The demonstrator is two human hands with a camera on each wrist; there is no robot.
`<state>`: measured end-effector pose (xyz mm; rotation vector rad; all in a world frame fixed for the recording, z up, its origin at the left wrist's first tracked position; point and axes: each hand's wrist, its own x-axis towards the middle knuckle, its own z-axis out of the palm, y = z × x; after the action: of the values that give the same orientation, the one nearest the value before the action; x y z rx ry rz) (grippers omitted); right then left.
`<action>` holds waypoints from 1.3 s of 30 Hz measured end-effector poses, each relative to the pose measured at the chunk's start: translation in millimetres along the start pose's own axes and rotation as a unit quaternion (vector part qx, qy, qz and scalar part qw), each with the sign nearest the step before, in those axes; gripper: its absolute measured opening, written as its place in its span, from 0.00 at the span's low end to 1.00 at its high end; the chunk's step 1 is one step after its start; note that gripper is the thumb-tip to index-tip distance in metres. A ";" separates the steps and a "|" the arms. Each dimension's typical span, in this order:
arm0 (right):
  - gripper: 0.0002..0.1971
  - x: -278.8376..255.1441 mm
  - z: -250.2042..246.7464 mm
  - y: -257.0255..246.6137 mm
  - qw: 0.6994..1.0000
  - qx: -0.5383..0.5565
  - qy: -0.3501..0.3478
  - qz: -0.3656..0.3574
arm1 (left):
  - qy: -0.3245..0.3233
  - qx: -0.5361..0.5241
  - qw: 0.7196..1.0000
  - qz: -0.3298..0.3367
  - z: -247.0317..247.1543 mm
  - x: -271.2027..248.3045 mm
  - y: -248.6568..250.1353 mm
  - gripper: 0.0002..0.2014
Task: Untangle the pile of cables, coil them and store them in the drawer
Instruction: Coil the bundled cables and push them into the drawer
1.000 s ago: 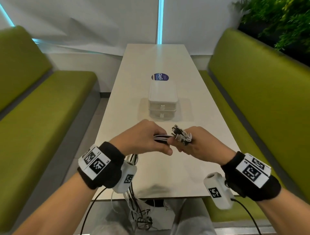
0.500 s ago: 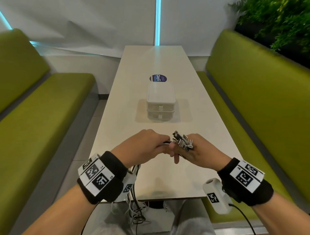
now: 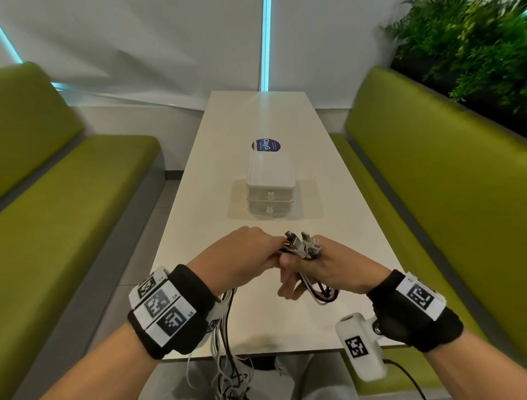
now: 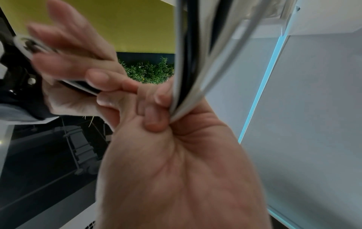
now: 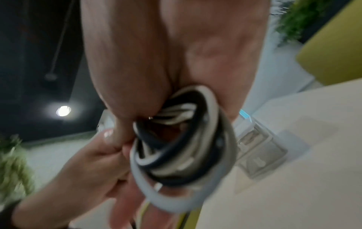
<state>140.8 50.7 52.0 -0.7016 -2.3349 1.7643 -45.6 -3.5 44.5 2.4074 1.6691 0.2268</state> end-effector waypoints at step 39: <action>0.42 33.8 33.6 -21.3 0.917 0.176 0.356 -0.034 | 0.193 -0.402 0.884 -0.139 1.9 -8.2 43.8 0.23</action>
<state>92.4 31.7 55.8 -0.9724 -1.4992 1.4883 -8.3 -26.3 53.6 1.5417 1.5821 1.1518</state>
